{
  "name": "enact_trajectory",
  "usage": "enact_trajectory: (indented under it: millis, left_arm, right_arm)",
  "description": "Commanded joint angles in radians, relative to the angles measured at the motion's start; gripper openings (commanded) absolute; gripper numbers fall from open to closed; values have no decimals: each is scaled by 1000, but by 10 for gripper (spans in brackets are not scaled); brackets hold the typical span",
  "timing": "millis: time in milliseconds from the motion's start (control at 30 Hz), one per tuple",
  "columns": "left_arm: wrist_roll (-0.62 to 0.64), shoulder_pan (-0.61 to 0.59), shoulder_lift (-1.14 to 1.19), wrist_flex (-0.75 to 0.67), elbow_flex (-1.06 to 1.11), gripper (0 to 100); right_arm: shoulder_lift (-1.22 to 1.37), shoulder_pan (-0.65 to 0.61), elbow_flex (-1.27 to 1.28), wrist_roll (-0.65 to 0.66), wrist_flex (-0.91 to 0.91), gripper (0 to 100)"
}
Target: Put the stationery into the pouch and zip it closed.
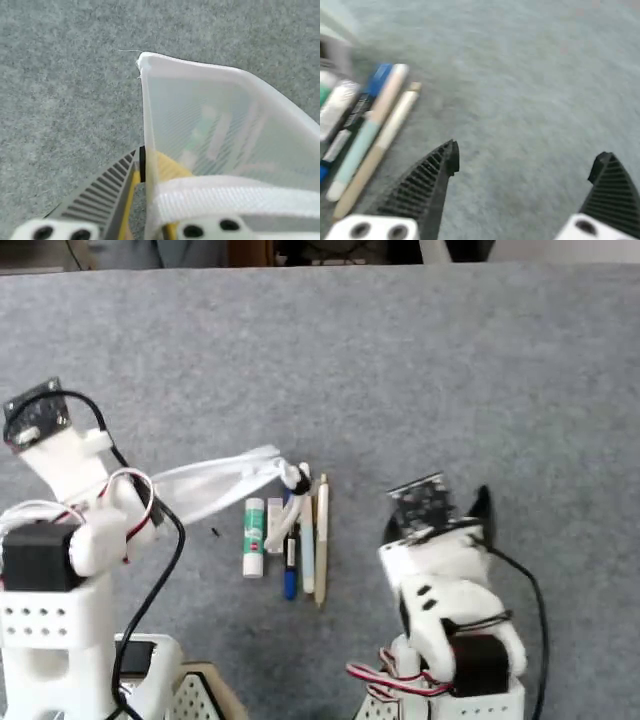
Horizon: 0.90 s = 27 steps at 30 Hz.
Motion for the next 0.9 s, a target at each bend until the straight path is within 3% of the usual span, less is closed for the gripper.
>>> enact_trajectory:
  millis: [0, 133, 200, 400, 667, 867]
  left_arm:
    - [-40, -99, -25, 11, 13, 28]
    - [-97, -216, -25, 11, 31, 28]
    - [-101, -236, -25, 11, 47, 28]
    - [-97, -232, -23, 11, 21, 28]
    - [-97, -231, -57, 15, -82, 28]
    - [-169, -142, -21, 12, 206, 28]
  right_arm:
    - [-31, -130, 51, -21, -94, 389]
    - [-24, -167, 122, -129, -275, 223]
    - [8, -213, 157, -133, -342, 186]
    - [179, -273, 176, -249, -474, 322]
    - [455, -272, 73, -428, -568, 275]
    - [621, -275, -41, -486, -512, 276]
